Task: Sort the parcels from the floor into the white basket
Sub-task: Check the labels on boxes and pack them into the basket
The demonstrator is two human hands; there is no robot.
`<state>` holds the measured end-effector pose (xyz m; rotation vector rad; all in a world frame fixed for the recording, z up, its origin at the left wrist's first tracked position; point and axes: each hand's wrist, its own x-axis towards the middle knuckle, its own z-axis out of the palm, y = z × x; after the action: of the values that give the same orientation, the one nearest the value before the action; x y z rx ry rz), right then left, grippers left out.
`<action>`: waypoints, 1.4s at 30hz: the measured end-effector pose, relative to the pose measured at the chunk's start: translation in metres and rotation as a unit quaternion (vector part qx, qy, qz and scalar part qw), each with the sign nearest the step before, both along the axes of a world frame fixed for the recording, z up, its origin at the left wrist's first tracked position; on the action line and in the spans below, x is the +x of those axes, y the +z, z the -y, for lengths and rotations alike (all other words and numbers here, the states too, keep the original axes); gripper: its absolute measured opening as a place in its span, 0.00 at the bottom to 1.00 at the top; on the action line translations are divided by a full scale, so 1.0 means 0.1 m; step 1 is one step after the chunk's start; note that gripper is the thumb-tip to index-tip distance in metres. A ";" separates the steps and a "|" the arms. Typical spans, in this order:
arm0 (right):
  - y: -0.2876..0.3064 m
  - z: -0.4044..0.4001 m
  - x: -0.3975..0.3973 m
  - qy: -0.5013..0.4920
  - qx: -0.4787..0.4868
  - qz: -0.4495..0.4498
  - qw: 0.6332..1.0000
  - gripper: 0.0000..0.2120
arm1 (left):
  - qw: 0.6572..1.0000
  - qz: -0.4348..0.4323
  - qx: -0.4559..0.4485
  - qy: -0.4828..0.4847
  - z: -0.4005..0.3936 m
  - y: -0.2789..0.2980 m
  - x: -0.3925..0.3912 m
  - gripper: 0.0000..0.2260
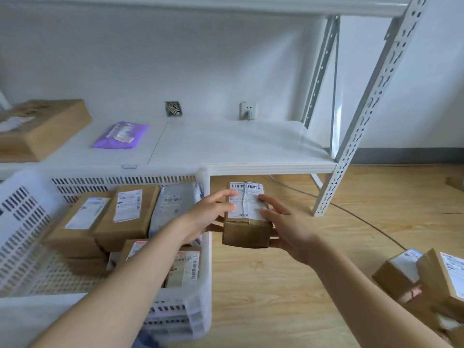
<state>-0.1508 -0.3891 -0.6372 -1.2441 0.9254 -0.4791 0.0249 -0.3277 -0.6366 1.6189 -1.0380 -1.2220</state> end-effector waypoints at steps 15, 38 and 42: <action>-0.56 -0.57 1.26 0.082 -0.087 -0.167 0.979 0.27 | 0.986 0.037 0.152 0.050 -0.67 -0.54 1.11 0.24; -0.51 -0.48 1.33 0.099 -0.163 -0.301 0.934 0.22 | 0.864 0.439 0.232 -0.085 -0.52 -1.02 0.92 0.24; -0.40 -0.33 0.92 0.071 -0.246 -0.316 0.914 0.18 | 0.903 0.396 0.167 -0.012 -0.45 -0.82 0.81 0.16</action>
<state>-0.0591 -0.3560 -0.6777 -1.9806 1.2872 -0.1870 0.1063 -0.2827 -0.7188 2.4840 -1.3756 -0.7637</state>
